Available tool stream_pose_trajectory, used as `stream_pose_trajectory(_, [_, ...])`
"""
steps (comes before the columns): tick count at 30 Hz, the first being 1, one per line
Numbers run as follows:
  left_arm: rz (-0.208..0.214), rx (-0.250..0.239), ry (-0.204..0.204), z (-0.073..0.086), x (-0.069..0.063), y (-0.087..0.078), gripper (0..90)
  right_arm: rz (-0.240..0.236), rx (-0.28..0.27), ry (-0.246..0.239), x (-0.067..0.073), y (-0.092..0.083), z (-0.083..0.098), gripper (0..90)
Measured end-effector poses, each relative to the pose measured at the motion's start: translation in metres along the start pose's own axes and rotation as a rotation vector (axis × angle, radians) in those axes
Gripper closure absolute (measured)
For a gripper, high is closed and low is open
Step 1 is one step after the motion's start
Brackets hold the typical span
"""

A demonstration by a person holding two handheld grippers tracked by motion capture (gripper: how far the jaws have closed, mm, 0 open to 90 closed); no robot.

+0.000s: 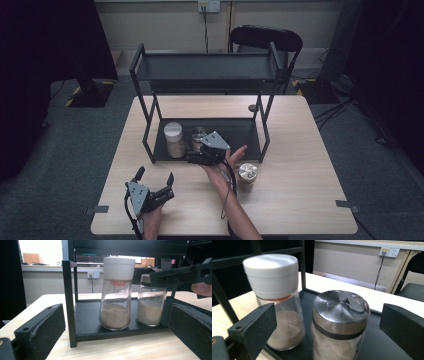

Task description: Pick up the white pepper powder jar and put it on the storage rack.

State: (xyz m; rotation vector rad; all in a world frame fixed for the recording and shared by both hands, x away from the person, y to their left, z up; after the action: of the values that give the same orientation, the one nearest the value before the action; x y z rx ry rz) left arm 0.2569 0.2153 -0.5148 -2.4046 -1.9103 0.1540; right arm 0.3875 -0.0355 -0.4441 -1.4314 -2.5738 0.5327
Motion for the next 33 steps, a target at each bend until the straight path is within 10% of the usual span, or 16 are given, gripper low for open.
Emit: stream_pose_trajectory(33, [0.001,0.003,0.003,0.000,0.000,0.000,0.1,-0.040,-0.081,-0.056,0.018,-0.037,-0.028,0.0])
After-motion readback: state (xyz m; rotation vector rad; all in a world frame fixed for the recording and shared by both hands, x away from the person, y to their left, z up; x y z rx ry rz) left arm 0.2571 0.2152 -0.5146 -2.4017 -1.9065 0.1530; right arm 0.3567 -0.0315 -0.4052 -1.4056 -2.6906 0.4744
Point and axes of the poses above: each handheld gripper's, and its own axes: y roughly forward along the jaws, z roughly out of its underside, x roughly to its left, the point moved 9 cm from there along y, roughly forward along the jaws, and after that the axes turned 8 degrees about x, right-handed, at the moved point
